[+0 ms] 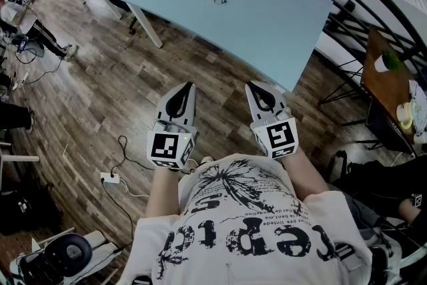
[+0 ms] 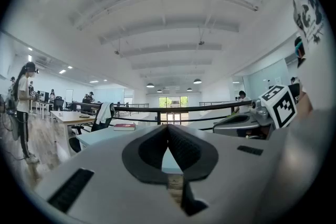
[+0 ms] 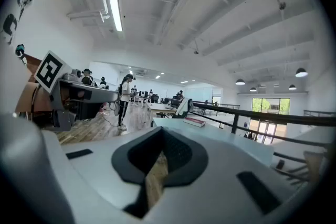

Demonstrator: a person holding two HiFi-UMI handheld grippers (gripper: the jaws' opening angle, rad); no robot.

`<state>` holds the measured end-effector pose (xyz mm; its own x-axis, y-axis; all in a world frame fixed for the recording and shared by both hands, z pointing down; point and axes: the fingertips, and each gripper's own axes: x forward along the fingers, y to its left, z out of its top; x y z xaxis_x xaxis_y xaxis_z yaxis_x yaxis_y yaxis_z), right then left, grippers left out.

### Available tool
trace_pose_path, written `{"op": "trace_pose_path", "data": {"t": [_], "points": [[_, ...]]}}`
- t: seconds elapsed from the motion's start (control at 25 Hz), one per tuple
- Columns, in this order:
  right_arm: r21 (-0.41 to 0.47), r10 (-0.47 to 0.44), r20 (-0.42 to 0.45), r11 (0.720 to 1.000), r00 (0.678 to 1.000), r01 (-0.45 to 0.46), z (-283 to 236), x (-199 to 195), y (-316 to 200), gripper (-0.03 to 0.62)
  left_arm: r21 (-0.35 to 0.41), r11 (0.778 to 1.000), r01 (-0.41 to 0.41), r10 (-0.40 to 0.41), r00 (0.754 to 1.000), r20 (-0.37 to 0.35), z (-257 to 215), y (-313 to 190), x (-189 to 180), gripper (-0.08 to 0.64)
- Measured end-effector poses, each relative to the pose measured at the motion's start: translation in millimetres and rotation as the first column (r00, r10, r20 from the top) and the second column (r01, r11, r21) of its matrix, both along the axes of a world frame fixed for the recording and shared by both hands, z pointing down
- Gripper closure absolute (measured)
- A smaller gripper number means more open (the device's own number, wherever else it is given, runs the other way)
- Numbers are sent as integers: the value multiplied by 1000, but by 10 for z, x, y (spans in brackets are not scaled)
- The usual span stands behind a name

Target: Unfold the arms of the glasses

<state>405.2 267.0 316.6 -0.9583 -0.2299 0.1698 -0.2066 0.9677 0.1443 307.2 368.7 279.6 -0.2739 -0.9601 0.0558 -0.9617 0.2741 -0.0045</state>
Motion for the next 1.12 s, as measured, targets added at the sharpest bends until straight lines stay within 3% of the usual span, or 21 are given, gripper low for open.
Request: {"op": "trace_pose_path", "data": {"t": [0.64, 1.12], "points": [[-41, 24, -28, 999, 999, -25, 140, -16, 32, 583, -13, 1000, -20, 20, 1000, -23, 105, 49, -61, 541], [-73, 141, -38, 987, 989, -143, 262, -623, 591, 582, -26, 996, -87, 86, 996, -32, 175, 681, -761, 541]]}}
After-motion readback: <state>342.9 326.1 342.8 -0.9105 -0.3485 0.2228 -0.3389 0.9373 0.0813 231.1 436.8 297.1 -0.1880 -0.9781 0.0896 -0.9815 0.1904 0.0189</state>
